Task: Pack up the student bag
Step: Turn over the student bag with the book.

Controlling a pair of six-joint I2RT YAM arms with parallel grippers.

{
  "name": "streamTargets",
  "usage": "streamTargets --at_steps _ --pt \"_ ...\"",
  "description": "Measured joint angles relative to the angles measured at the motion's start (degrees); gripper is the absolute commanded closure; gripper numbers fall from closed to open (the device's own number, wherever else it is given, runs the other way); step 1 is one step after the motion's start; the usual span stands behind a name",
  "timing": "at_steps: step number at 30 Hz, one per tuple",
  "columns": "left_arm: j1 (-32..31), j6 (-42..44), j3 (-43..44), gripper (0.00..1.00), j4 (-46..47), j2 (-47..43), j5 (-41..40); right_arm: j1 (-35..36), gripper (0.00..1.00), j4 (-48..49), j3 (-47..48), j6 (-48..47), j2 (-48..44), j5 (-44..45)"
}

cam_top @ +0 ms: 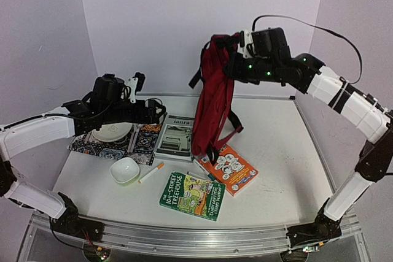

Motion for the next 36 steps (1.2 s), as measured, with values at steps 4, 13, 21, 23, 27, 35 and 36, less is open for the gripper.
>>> streamTargets --at_steps 4,13,21,23,27,35,36 --pt "-0.02 -0.07 0.00 0.10 -0.04 2.42 3.86 -1.73 1.00 2.74 -15.61 3.50 -5.03 -0.50" --pt "-2.83 0.10 -0.13 0.10 -0.02 6.06 8.37 -9.98 0.98 6.15 -41.07 8.75 -24.08 2.53" --pt "-8.64 2.10 -0.45 0.11 -0.05 8.31 9.04 -14.71 0.87 2.94 -48.02 7.03 -28.46 7.20" --pt "-9.38 2.40 -0.89 0.11 -0.12 8.67 9.08 -15.23 0.77 1.59 -48.41 5.92 -28.04 8.80" --pt "-9.97 2.85 -2.01 0.11 -0.65 9.74 9.21 -15.63 0.57 -1.01 -48.38 3.29 -25.96 12.31" --pt "-10.62 2.84 -3.56 0.13 -2.58 13.58 9.53 -15.76 0.34 -7.22 -46.26 -1.18 -23.26 13.57" --pt "-10.69 2.83 -3.56 0.13 -2.88 14.46 9.59 -15.75 0.31 -7.89 -45.38 -1.83 -23.11 13.33"
